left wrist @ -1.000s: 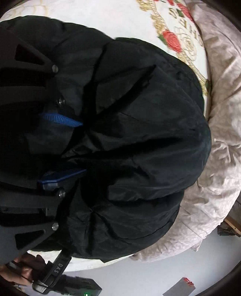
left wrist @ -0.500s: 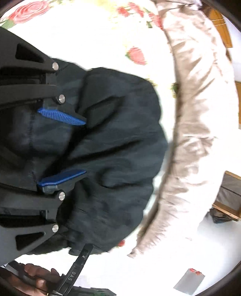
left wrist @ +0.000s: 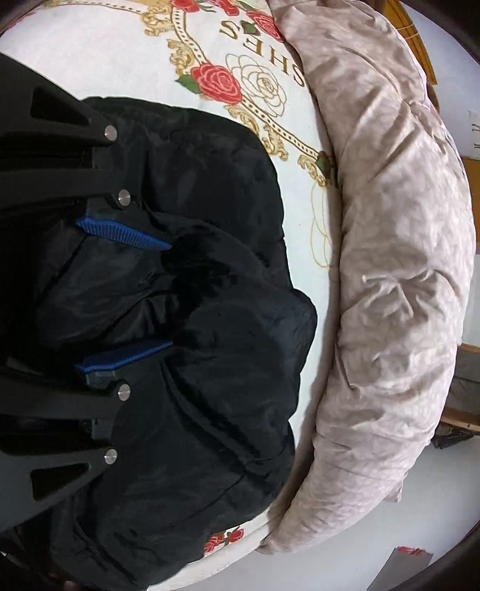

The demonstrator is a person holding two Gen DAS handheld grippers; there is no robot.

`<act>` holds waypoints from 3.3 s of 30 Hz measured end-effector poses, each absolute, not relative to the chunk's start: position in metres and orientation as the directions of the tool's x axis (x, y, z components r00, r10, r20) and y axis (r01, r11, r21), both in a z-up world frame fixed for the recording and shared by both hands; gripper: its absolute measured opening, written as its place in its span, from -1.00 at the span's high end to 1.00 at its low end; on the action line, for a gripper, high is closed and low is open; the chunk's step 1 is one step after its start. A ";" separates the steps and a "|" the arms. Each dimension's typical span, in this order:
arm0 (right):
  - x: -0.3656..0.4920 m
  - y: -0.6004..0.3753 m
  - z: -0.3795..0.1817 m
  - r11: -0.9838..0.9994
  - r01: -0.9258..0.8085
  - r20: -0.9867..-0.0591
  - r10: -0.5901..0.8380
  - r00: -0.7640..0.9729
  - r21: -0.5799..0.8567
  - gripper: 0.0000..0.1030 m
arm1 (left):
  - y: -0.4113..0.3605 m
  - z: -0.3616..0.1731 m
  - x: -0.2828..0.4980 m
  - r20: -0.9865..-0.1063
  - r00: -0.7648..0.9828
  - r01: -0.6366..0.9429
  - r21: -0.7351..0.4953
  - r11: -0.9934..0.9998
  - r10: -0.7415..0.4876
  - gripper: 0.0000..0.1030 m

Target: Fold large clothes

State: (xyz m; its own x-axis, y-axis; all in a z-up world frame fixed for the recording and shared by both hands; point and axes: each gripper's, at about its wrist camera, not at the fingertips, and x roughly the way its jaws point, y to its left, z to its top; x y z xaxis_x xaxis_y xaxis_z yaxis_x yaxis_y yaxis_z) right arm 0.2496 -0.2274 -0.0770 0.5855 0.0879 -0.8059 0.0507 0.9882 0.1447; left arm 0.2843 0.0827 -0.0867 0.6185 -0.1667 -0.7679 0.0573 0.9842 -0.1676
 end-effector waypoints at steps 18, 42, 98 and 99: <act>0.222 -0.169 -0.084 0.981 -0.066 -0.799 0.189 0.571 0.185 0.55 | 0.052 -0.095 0.244 -0.776 0.583 0.147 -0.190 0.971 -0.240 0.15; 0.180 -0.197 -0.027 0.966 -0.038 -0.735 0.220 0.642 0.257 0.51 | 0.073 -0.046 0.196 -0.712 0.632 0.148 -0.276 0.950 -0.305 0.23; -0.037 -0.222 -0.003 0.964 0.061 -0.722 0.152 0.675 0.259 -0.34 | 0.067 0.015 0.012 -0.729 0.663 0.168 -0.076 0.983 -0.170 0.20; -0.039 -0.224 -0.009 0.965 0.069 -0.733 0.145 0.664 0.253 -0.34 | 0.072 0.010 0.011 -0.735 0.658 0.159 -0.074 0.984 -0.162 0.20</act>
State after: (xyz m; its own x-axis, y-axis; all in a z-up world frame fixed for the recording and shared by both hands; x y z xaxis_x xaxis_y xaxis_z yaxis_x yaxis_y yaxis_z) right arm -0.0386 -0.2242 -0.0094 0.6642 0.1447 -0.7334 0.0686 0.9651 0.2526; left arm 0.0110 0.0717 0.0099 0.6581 -0.1620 -0.7353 0.1594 0.9844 -0.0742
